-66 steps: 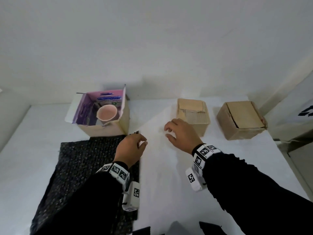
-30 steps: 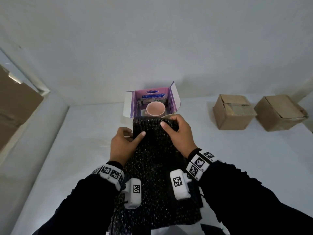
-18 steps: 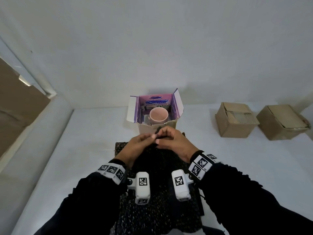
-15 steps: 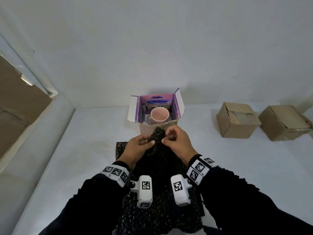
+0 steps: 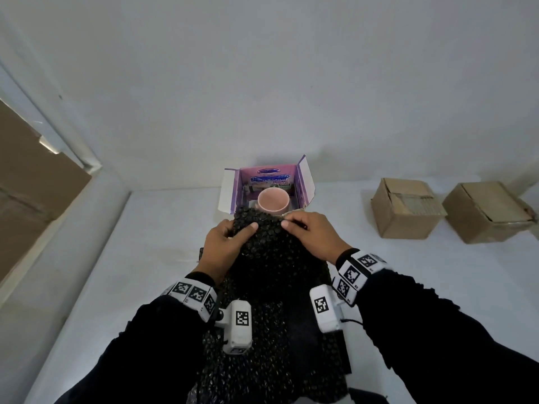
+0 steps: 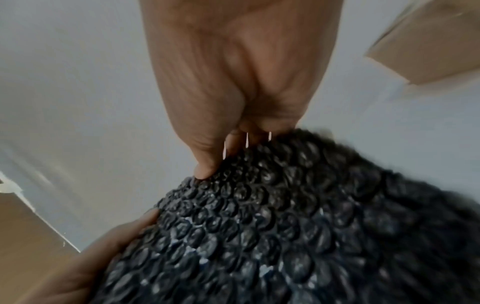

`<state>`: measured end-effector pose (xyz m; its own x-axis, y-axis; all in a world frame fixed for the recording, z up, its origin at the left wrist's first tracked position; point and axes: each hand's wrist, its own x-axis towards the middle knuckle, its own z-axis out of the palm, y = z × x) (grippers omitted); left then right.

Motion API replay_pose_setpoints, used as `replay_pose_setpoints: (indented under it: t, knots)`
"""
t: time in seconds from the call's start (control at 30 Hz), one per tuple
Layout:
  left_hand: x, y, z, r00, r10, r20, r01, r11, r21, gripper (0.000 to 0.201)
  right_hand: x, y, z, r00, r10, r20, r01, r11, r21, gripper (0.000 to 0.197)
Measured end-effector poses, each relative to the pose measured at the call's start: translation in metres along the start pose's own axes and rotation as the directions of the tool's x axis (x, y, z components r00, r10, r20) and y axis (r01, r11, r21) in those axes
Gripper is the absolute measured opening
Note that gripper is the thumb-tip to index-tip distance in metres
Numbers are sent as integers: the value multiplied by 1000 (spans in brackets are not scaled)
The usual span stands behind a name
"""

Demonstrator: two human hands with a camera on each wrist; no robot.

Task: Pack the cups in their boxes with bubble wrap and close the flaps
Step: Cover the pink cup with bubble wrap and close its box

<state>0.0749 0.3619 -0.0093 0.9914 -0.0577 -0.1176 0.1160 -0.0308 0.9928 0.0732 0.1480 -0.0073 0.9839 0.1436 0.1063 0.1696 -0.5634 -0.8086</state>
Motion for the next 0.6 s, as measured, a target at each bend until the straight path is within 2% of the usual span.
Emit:
replay_pose_setpoints:
  t: [0.03,0.1,0.17,0.2,0.27,0.33,0.37,0.47,0.53,0.57,0.6]
  knots:
    - [1,2,-1,1000,-28,-6,28,999,-34,41,3,-3,-4,1000,-13,-13,12,1000,-23,19]
    - [2,10,-2,997,-74,17,76,987,-144,26,9,-9,-12,997,-23,-76,19,999,-47,20]
    - [4,17,-5,997,-64,53,73,976,-203,19,12,-18,-22,995,-12,-95,13,1000,8,20]
    - [5,20,-6,997,-30,72,44,980,-194,21,12,-23,-25,999,10,-46,-6,996,89,21]
    - [7,25,-6,994,45,101,-29,987,-155,28,13,-34,-24,990,33,137,-61,978,202,37]
    - [8,31,-4,990,95,103,-84,991,-102,33,16,-38,-20,966,8,257,-35,994,100,52]
    - [8,35,-3,988,115,106,-107,991,-75,36,19,-40,-19,963,2,271,-15,999,45,53]
    - [15,44,-12,967,142,211,-156,987,47,56,29,-48,-27,980,-2,197,-8,999,50,41]
    - [20,49,-25,934,101,343,-199,944,264,63,36,-48,-38,986,30,163,-41,997,60,32]
    - [23,51,-30,912,86,402,-267,867,420,53,40,-46,-44,988,39,152,-44,998,33,31]
    - [28,52,-33,895,76,439,-344,745,571,34,45,-44,-48,989,38,145,-39,999,4,32]
